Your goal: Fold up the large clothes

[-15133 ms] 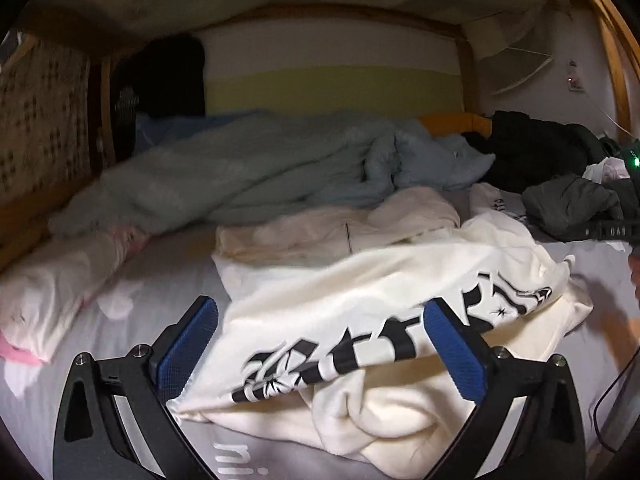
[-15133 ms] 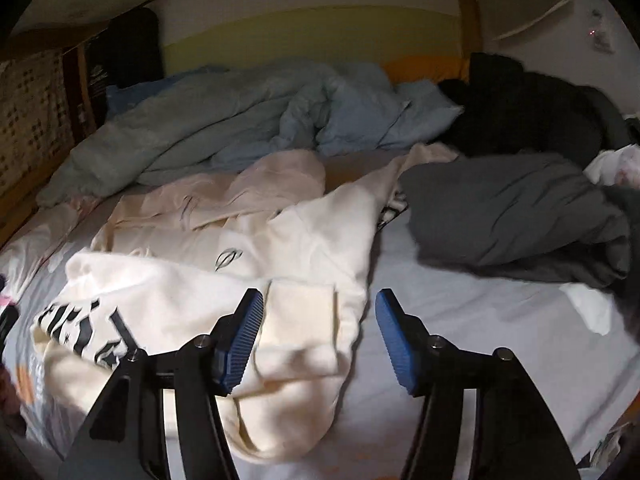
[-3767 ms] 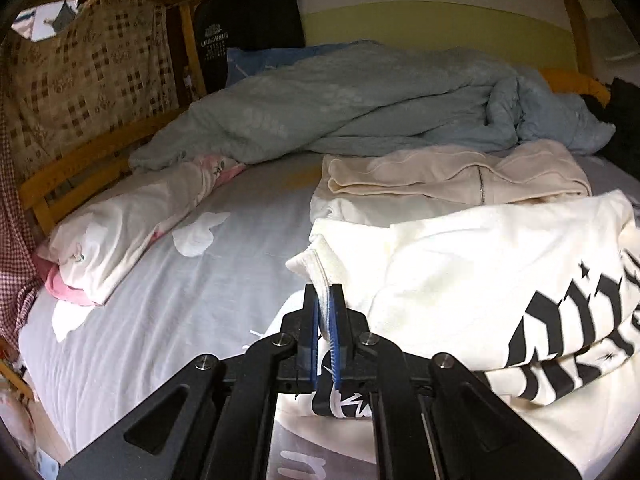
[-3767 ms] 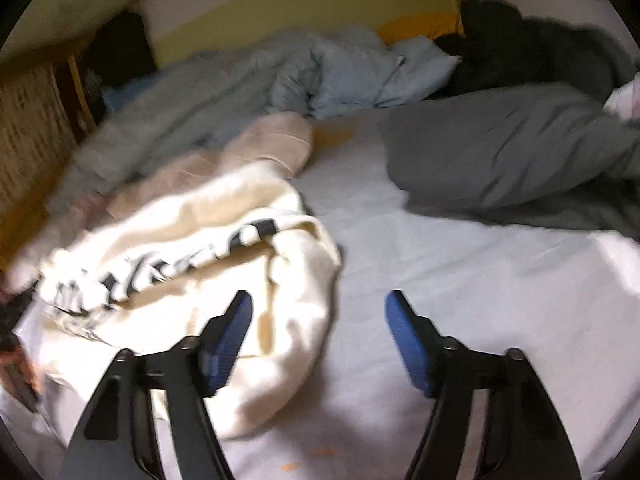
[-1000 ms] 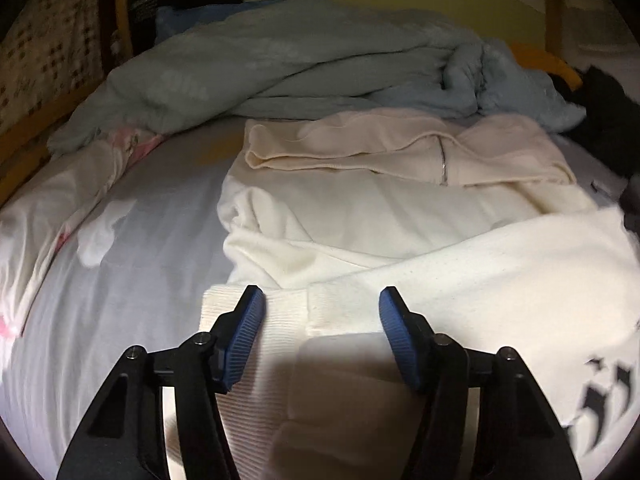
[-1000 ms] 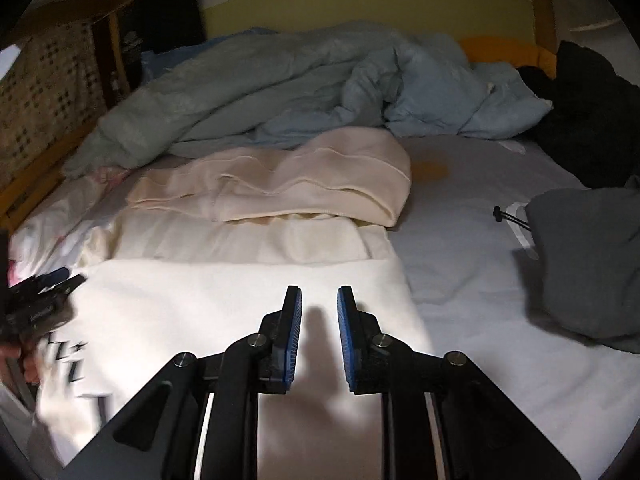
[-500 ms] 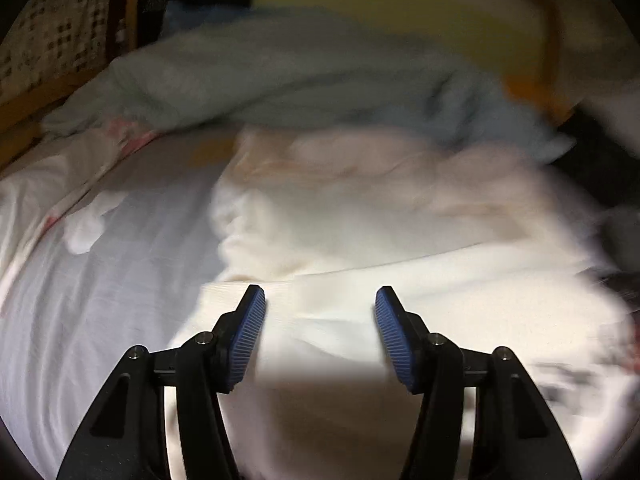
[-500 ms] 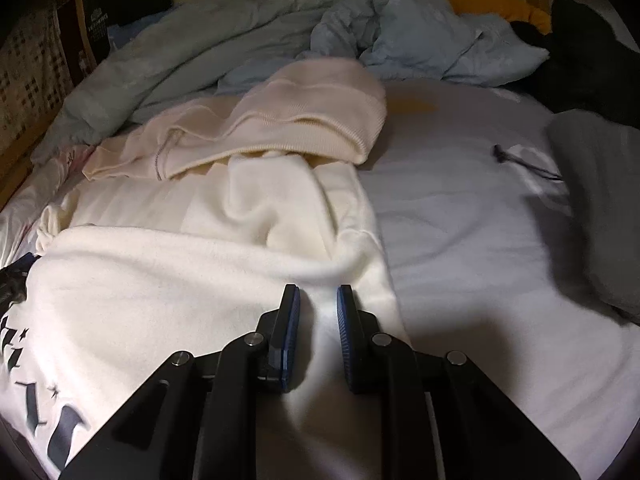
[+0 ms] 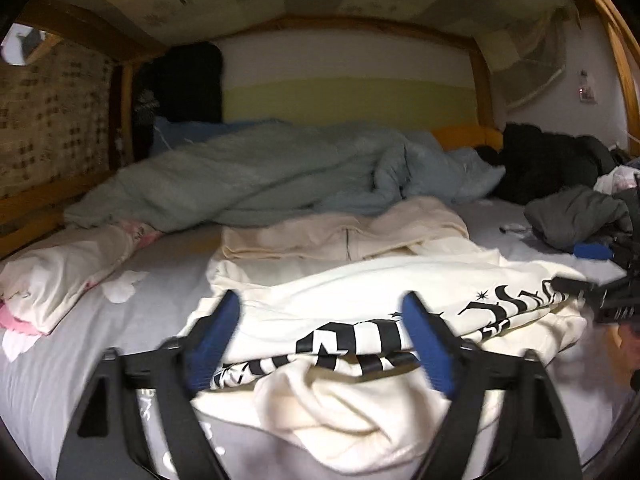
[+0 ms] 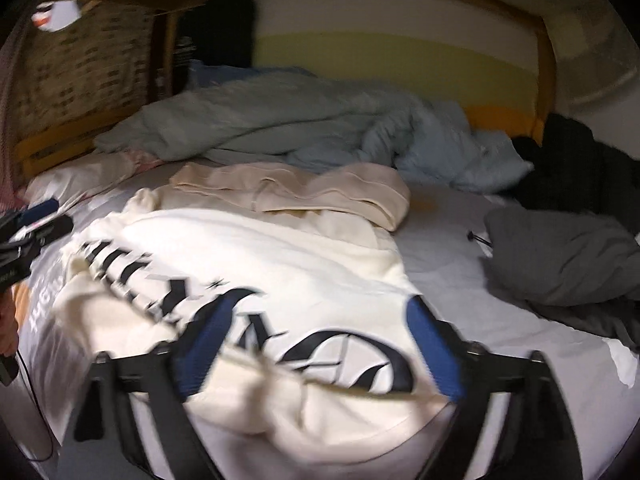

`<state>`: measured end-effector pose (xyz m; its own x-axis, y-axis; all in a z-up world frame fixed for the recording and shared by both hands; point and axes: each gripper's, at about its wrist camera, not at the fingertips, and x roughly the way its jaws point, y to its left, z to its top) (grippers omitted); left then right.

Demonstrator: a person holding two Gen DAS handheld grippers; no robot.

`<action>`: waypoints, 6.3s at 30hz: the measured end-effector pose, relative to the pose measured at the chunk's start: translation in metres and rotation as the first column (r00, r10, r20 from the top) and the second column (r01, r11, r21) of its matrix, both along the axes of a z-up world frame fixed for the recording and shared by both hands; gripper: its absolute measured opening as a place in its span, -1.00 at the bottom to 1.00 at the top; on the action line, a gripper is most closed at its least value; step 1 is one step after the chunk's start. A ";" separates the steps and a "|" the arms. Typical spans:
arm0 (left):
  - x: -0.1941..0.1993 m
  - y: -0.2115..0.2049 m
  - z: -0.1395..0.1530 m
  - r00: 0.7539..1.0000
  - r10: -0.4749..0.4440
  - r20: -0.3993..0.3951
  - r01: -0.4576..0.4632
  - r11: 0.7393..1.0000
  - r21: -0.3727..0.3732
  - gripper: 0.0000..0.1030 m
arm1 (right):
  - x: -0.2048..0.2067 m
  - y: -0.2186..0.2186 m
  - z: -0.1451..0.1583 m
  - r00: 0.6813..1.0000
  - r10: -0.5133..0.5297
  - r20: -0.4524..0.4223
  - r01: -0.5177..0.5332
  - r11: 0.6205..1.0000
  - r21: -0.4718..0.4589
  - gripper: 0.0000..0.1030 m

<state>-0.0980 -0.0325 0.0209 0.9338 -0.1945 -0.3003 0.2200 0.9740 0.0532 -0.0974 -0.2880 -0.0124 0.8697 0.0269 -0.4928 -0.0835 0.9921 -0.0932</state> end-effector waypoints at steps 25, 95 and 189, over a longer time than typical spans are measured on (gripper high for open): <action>0.008 -0.041 -0.071 0.975 0.175 -0.135 -0.092 0.876 0.474 0.90 | -0.022 0.056 -0.069 0.994 0.048 -0.103 -0.095 0.842 -0.532 0.99; 0.078 0.002 0.124 0.996 0.029 0.087 -0.038 0.994 0.104 0.85 | -0.034 0.005 0.150 0.973 -0.115 0.198 0.126 0.991 -0.044 0.22; 0.491 -0.004 -0.035 0.888 0.152 -0.434 -0.021 0.956 0.291 1.00 | 0.436 -0.186 0.043 0.883 -0.455 -0.121 0.458 0.889 0.003 0.42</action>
